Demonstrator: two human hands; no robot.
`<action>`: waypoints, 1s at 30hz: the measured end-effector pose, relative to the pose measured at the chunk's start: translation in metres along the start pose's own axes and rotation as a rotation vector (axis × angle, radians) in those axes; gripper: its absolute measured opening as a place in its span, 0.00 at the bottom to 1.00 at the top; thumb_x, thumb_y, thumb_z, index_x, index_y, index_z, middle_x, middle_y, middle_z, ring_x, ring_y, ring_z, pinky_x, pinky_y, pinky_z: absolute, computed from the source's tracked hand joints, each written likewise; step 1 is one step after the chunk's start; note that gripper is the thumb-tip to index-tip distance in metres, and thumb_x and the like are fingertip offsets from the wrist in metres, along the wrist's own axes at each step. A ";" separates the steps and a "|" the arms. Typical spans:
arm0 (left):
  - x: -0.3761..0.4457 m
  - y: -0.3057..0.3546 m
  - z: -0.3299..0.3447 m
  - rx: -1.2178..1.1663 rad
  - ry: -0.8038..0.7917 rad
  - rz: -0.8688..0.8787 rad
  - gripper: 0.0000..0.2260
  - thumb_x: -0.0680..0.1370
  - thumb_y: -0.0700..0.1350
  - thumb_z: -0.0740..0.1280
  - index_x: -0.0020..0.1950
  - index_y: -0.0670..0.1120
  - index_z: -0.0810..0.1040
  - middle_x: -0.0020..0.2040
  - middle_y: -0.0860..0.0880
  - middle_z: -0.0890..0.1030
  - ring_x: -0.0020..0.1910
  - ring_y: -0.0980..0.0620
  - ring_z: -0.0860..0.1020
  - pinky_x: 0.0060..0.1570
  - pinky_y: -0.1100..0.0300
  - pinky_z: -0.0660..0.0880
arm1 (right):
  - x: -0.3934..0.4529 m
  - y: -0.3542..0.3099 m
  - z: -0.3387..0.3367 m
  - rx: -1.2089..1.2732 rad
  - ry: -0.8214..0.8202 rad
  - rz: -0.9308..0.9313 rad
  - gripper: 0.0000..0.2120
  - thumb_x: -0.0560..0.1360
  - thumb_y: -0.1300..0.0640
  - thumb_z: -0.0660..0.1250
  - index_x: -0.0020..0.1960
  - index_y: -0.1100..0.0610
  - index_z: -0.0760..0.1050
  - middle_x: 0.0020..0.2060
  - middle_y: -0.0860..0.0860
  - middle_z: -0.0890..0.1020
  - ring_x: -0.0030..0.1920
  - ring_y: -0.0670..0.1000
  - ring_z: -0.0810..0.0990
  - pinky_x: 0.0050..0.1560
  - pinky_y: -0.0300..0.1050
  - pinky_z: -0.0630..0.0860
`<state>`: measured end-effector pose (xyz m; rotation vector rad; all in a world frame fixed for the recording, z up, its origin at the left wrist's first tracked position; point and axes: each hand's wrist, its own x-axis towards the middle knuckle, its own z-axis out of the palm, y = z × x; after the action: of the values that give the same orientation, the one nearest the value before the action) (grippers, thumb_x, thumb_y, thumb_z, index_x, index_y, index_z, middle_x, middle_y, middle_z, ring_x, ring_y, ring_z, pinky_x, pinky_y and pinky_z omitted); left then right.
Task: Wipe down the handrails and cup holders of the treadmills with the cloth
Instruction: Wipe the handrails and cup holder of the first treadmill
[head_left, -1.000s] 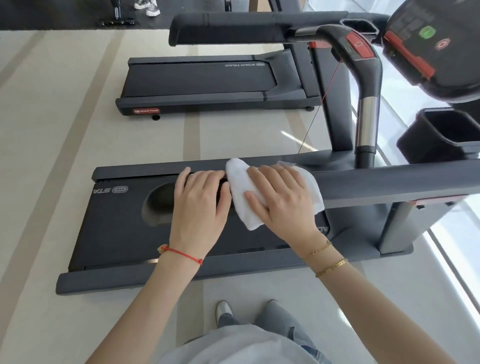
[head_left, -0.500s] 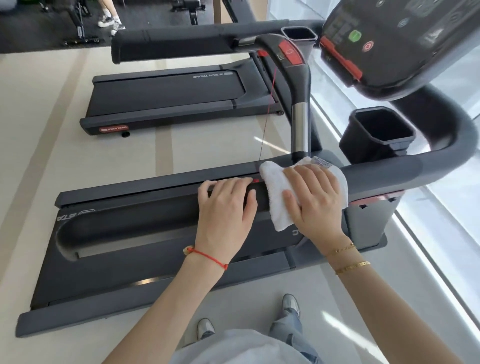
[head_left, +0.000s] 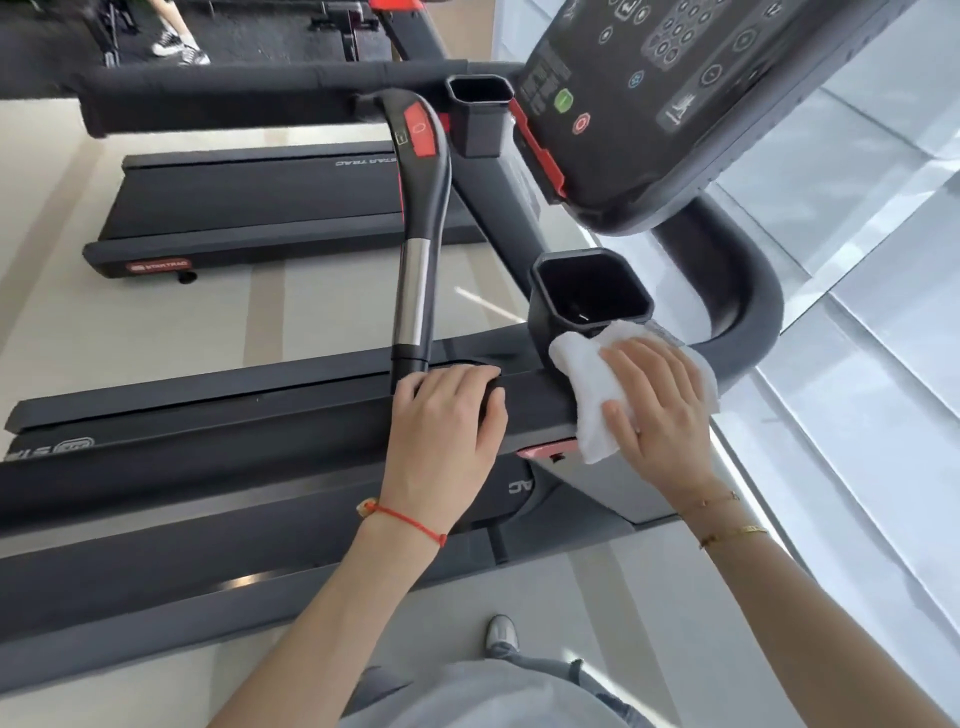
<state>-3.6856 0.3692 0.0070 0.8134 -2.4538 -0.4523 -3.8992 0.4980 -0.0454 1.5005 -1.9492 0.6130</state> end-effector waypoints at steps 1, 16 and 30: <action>0.003 0.008 0.005 0.002 0.003 -0.005 0.11 0.82 0.46 0.61 0.59 0.46 0.80 0.54 0.52 0.83 0.54 0.53 0.80 0.62 0.54 0.69 | -0.002 0.009 -0.002 0.017 -0.008 0.010 0.21 0.82 0.48 0.53 0.65 0.59 0.74 0.60 0.57 0.78 0.64 0.58 0.74 0.68 0.56 0.67; 0.058 0.042 0.033 -0.045 0.032 -0.129 0.14 0.82 0.46 0.60 0.64 0.43 0.77 0.58 0.48 0.82 0.56 0.49 0.80 0.62 0.49 0.73 | 0.074 0.060 -0.023 0.346 -0.063 0.770 0.14 0.81 0.43 0.46 0.41 0.47 0.60 0.33 0.45 0.72 0.38 0.50 0.72 0.40 0.49 0.65; 0.119 0.020 0.058 -0.128 -0.181 -0.171 0.28 0.82 0.54 0.57 0.79 0.46 0.55 0.73 0.48 0.68 0.71 0.51 0.67 0.67 0.56 0.67 | 0.108 0.086 0.014 0.761 -0.736 0.555 0.26 0.83 0.56 0.57 0.78 0.48 0.53 0.62 0.40 0.67 0.59 0.41 0.68 0.58 0.31 0.64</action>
<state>-3.8092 0.3185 0.0116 0.9693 -2.4972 -0.7688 -4.0045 0.4357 0.0202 1.7705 -2.9693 1.2868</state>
